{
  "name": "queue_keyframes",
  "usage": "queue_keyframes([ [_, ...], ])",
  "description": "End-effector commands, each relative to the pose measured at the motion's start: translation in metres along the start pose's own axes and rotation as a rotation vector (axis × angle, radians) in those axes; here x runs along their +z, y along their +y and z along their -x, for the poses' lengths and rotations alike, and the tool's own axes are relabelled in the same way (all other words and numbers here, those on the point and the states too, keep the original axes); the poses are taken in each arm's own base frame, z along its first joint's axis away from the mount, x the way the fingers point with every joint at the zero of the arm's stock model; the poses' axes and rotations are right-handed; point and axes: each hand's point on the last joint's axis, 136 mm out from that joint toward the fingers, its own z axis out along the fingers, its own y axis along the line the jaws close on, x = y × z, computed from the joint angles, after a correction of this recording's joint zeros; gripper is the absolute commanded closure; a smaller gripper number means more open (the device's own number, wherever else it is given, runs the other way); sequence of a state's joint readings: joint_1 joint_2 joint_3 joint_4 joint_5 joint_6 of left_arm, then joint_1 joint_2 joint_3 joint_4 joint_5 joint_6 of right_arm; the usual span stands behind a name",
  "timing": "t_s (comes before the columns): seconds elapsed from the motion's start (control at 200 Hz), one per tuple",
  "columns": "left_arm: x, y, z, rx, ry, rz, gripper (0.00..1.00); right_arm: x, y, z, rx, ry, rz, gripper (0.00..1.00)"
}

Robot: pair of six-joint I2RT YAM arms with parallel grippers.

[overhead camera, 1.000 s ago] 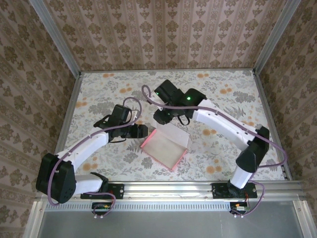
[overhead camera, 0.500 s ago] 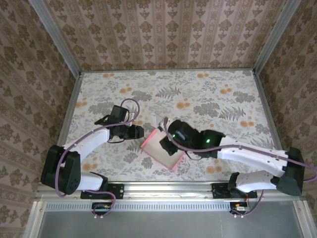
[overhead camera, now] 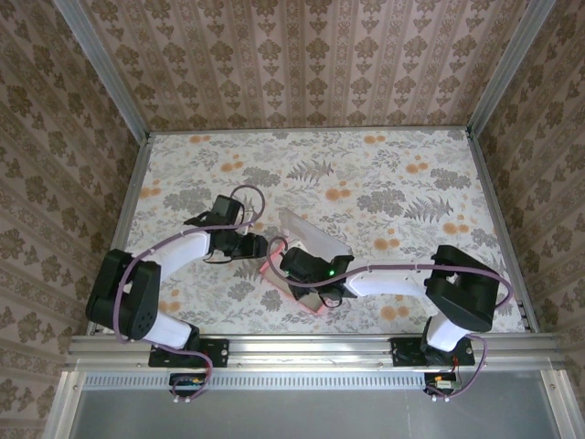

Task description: Fold the paper box

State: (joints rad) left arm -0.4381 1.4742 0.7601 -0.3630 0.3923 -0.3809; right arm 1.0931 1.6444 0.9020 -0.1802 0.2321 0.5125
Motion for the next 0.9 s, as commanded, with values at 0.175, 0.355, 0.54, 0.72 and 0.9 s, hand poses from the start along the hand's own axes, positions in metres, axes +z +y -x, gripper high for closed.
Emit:
queue_keyframes([
  [0.175,0.011,-0.006,0.008,0.081,-0.028,-0.039,0.52,0.023,-0.002,-0.036,0.043,0.085,0.013,1.00],
  [0.355,0.015,-0.013,0.007,0.027,-0.006,-0.091,0.52,0.028,-0.006,-0.048,0.041,0.112,0.009,1.00],
  [0.54,0.006,-0.025,0.010,0.076,-0.042,-0.142,0.61,0.032,-0.008,-0.053,0.043,0.119,-0.001,1.00],
  [0.72,0.000,-0.029,0.009,0.114,-0.067,-0.152,0.80,0.034,-0.010,-0.058,0.047,0.128,-0.004,1.00],
  [0.9,0.007,-0.035,0.008,0.120,-0.057,-0.204,1.00,0.034,-0.009,-0.059,0.048,0.131,0.000,1.00],
])
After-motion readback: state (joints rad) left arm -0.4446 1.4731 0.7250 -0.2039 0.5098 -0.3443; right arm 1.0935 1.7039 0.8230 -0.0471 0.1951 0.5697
